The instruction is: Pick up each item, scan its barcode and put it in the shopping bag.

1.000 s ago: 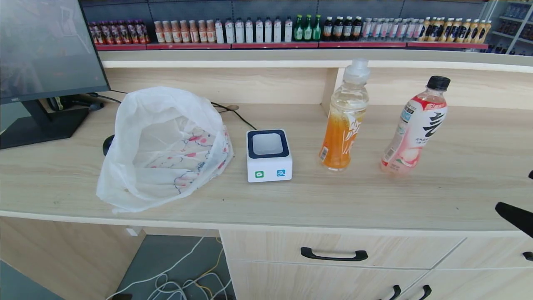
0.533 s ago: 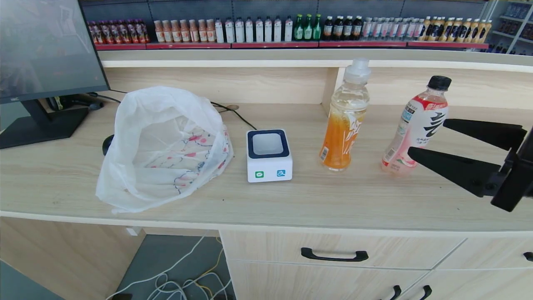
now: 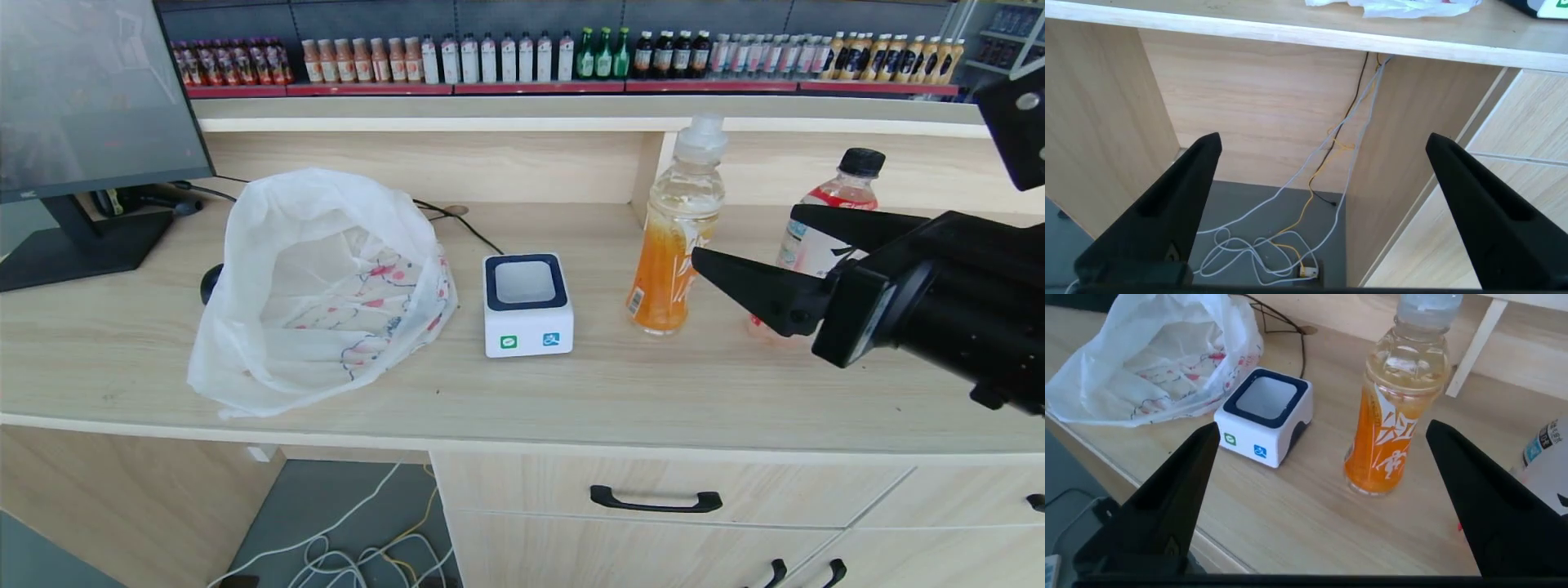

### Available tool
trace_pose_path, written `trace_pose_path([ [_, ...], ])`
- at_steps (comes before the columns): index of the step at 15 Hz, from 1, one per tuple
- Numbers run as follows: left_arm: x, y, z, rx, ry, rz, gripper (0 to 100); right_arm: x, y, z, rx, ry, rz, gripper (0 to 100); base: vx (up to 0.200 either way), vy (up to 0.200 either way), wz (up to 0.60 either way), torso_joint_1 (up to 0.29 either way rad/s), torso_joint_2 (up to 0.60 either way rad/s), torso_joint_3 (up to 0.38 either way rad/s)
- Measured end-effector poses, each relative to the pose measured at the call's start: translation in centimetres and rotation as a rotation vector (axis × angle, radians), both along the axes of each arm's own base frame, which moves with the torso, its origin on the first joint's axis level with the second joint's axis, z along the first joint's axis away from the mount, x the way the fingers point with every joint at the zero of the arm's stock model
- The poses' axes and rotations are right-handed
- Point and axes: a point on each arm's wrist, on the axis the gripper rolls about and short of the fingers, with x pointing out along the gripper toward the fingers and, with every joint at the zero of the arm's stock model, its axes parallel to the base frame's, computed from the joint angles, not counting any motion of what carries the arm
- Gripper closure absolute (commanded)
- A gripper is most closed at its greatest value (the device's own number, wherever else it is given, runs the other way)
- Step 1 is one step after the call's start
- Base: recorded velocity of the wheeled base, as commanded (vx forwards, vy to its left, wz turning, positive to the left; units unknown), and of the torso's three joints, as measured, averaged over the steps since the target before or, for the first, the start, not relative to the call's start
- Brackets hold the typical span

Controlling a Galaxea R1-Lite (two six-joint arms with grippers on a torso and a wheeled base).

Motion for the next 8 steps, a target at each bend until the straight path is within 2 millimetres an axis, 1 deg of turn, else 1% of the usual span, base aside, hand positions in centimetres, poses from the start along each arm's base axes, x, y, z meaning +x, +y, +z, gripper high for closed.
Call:
trace_pose_path([
  [5, 0.0, 0.0, 0.0, 0.000, 0.000, -0.001, 0, 2.1, 3.0, -0.4, 0.083, -0.095, -0.162, 0, 0.000, 0.000, 0.00, 0.000, 0.00, 0.000],
  [6, 0.0, 0.0, 0.0, 0.000, 0.000, -0.001, 0, 2.6, 3.5, -0.6, 0.085, -0.117, -0.198, 0, 0.000, 0.000, 0.00, 0.000, 0.00, 0.000],
  [8, 0.0, 0.0, 0.0, 0.000, 0.000, 0.000, 0, 3.3, 4.4, -1.6, 0.079, -0.115, -0.210, 0, 0.000, 0.000, 0.00, 0.000, 0.00, 0.000],
])
